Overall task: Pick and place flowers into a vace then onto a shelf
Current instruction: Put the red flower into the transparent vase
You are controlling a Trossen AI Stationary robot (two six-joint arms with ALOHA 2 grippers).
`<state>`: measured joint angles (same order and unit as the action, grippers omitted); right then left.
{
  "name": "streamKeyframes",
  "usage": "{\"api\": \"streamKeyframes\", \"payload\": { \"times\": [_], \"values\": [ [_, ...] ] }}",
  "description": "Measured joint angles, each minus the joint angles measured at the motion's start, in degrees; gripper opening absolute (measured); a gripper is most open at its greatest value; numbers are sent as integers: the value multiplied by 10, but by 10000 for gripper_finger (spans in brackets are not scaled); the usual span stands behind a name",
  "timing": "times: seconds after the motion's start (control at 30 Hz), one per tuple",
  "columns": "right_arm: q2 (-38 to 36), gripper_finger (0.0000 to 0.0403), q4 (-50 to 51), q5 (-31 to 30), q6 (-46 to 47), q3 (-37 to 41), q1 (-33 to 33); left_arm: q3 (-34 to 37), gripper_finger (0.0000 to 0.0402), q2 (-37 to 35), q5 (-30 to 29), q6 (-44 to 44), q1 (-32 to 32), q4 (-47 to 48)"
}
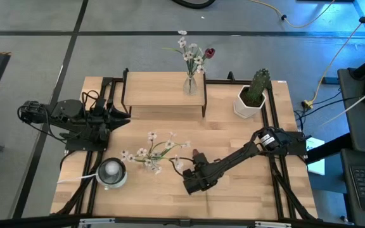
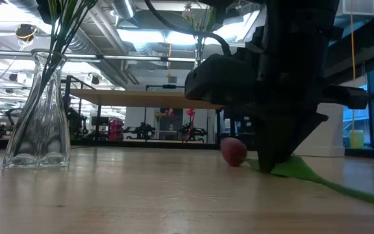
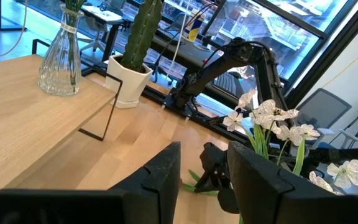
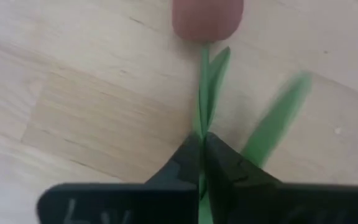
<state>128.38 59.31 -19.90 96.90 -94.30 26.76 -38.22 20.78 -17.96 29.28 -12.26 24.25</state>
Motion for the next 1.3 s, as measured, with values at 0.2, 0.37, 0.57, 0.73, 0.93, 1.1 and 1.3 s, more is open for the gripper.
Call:
{"api": "streamKeyframes", "payload": {
  "times": [0.2,0.37,0.57,0.73,0.93,1.1,1.3],
  "values": [
    [3,13,19,2,-15,-18,-1,0,127,0,0,0,0,0],
    [-7,5,32,-12,-79,-65,-2,0,127,0,0,0,0,0],
    [-41,3,41,-104,-179,-147,7,0,127,0,0,0,0,0],
    [-78,3,56,-199,-257,-231,24,0,127,0,0,0,0,0],
    [-118,2,63,-332,-352,-318,66,0,127,0,6,2,0,0],
    [-125,2,64,-476,-456,-386,114,0,127,0,27,1,0,0],
    [-137,2,45,-599,-555,-402,150,0,127,0,27,0,0,0]
  ]
}}
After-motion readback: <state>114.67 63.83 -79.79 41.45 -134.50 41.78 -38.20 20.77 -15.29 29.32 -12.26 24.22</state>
